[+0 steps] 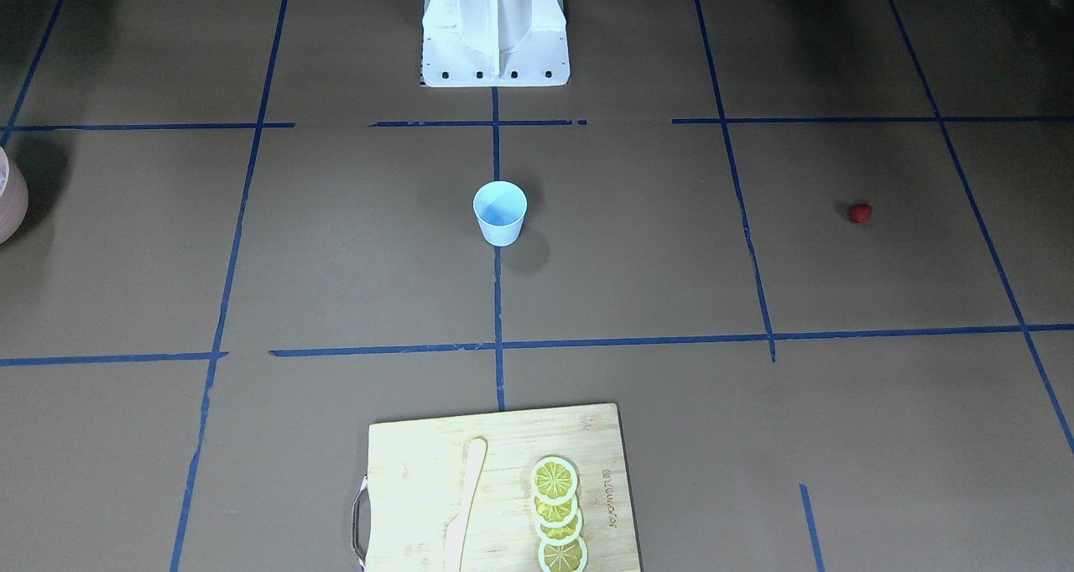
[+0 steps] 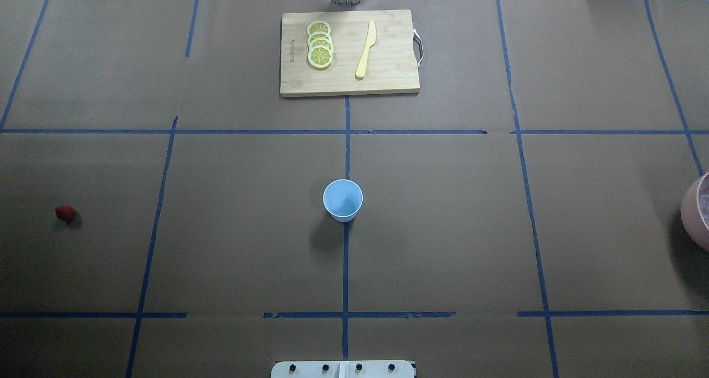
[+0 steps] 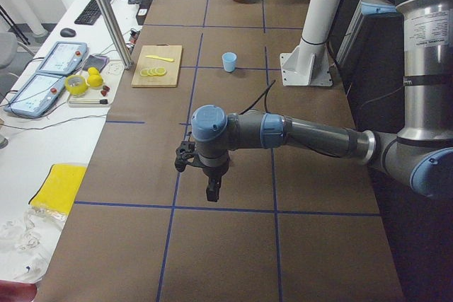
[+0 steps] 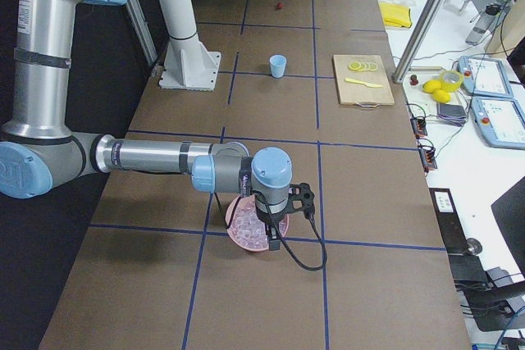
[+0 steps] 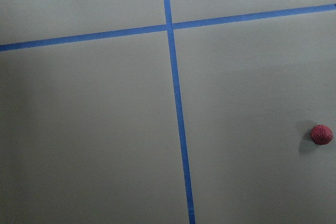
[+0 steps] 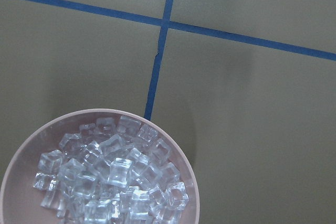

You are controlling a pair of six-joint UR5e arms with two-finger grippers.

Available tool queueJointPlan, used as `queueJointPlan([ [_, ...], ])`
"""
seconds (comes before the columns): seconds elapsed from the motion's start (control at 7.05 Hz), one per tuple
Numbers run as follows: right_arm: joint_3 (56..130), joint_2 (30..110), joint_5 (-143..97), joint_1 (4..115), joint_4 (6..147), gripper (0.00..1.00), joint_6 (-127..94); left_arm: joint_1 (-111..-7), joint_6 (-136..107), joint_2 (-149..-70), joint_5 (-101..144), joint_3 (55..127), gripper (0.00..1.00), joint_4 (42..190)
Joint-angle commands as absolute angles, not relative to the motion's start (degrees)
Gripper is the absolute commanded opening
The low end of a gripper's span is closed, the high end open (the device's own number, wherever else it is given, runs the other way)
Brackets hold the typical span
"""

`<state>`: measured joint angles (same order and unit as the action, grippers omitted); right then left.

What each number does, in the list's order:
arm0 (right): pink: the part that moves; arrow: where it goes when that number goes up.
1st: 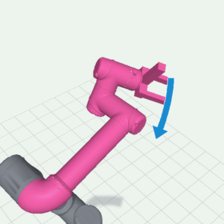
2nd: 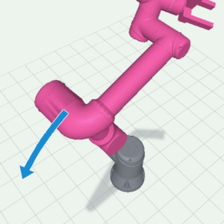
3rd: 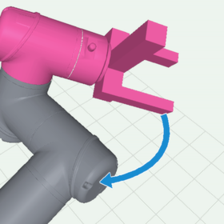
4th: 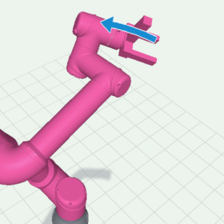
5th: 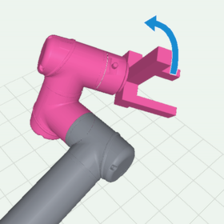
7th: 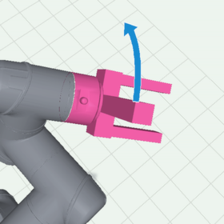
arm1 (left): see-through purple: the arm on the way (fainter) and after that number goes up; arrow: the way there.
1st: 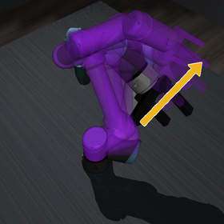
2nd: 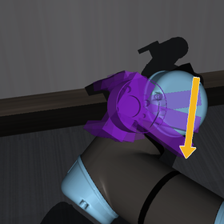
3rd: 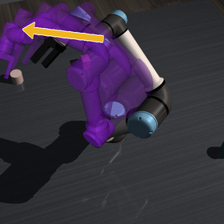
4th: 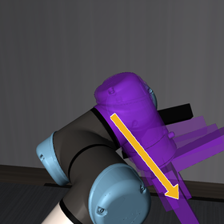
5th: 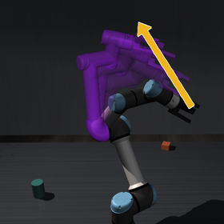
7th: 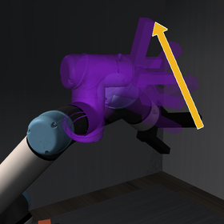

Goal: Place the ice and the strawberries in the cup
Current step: 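Grasp an ice cube from the pink bowl with the right gripper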

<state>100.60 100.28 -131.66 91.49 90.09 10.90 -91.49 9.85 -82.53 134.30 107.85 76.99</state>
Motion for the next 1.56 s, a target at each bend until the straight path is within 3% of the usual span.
queueJointPlan([
  [0.0,100.7,100.2,-131.7,91.5,90.1,1.00,11.0,-91.5,9.9,-82.5,134.3,107.8,1.00,77.0],
  [0.57,101.1,99.8,-133.5,90.8,88.2,1.00,6.4,-91.4,9.9,-82.5,134.4,107.5,1.00,77.0],
  [1.42,97.7,104.1,-132.2,79.5,65.9,1.00,-12.0,-91.3,9.9,-82.5,134.4,107.5,1.00,77.0],
])
